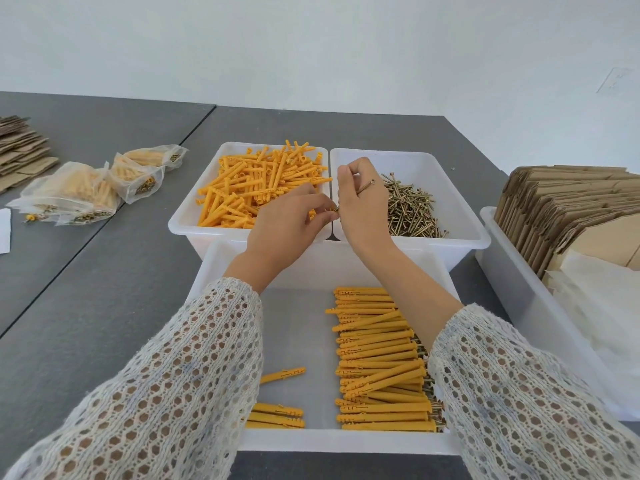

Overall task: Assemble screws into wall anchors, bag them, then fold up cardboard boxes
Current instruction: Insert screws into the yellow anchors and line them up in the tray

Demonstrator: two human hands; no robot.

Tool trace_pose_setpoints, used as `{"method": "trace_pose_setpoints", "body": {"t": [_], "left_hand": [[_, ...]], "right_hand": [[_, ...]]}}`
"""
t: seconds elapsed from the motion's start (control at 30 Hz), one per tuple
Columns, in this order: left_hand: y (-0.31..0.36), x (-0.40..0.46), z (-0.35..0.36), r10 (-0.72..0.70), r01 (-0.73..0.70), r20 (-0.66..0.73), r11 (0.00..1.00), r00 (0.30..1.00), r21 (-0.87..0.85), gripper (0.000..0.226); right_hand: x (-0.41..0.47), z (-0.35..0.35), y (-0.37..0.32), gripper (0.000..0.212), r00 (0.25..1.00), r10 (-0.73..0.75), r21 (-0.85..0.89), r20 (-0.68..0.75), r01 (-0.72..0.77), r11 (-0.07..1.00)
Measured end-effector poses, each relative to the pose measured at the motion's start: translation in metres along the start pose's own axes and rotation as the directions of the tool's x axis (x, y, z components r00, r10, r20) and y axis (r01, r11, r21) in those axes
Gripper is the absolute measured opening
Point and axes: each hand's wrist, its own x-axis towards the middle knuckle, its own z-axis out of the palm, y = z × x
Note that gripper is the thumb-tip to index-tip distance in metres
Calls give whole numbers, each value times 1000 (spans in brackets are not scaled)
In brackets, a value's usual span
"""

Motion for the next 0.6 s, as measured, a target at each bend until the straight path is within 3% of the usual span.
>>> {"method": "trace_pose_setpoints", "body": {"t": [0.1,0.2,0.37,0.6], "left_hand": [[-2,0,2,-6,6,-19,1000,1000,-3,14],[-4,1,3,-77,73,-68,995,995,-62,17],[-7,5,0,-250,186,-156,923,956,-337,17],[-3,10,-5,-299,191,-187,875,936,-444,18]], "right_hand": [[0,0,5,19,991,-10,-92,130,22,996],[1,0,9,42,950,78,-213,304,-12,977],[2,-6,11,44,908,110,-318,404,27,948],[-3,-3,-2,45,884,29,-299,467,127,946]]}}
